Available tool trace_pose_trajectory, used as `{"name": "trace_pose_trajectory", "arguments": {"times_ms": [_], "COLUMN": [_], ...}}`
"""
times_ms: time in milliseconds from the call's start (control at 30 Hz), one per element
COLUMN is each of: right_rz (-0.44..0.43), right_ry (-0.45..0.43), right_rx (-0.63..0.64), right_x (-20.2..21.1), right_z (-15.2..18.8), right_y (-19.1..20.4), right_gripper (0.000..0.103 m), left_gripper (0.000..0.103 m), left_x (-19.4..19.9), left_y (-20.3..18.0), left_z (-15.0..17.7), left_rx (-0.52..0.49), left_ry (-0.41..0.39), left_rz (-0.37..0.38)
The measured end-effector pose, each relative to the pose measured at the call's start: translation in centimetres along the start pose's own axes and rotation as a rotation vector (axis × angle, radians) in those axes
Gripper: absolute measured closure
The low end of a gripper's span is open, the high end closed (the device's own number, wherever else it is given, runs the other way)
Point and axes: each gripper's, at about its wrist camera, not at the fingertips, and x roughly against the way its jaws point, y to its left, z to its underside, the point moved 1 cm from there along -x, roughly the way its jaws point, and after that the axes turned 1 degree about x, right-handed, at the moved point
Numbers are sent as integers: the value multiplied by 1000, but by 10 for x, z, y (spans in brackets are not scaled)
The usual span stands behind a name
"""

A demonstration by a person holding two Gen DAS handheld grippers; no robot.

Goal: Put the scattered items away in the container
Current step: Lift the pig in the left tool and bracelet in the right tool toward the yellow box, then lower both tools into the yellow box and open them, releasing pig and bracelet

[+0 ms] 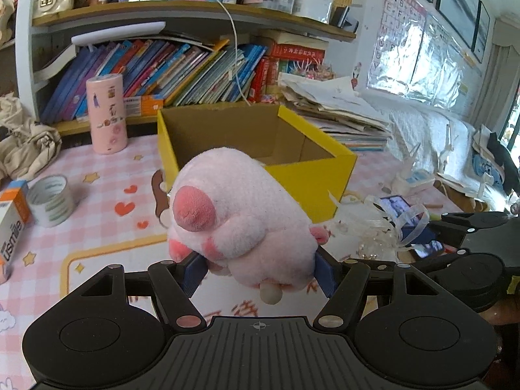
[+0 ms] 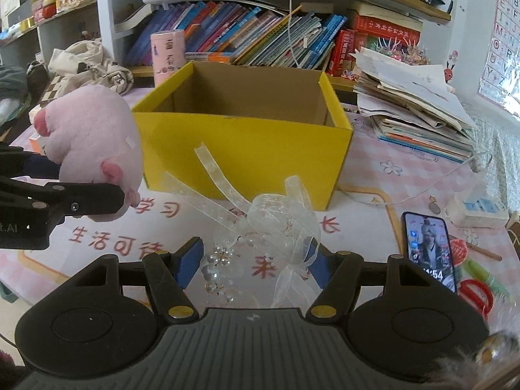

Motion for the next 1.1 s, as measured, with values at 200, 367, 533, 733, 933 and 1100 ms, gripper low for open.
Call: {"name": "trace_pose_trajectory", "arguments": {"times_ms": [200,367,533,733,933,1100], "right_rz": [-28,-64,-95,-138,-155,-146], "right_ry": [-39,-104,-185,-237,-248,-210], "right_rx": [2,12,21,40,119,224], "right_x": [-7,-13,-13,-21,-44,-77], "right_z": [-19,-43,-73,-104,-132,-152], "right_y": [-20,-34,-47,-56,-59,-62], "right_gripper": [37,37,37,37,37,37], "left_gripper": [35,34,34,34,34,34], "left_x": [-9,-14,-16,-26,-49,-75], "left_y": [-7,-10,-7,-5,-4,2], "left_z": [-17,-36,-56,-78,-101,-115], "left_rx": [-3,-12,-7,-29,-100,-155], "left_ry": [-42,-86,-115,-139,-124,-67], "left_rz": [-29,-68,-116,-158,-177,-191]}}
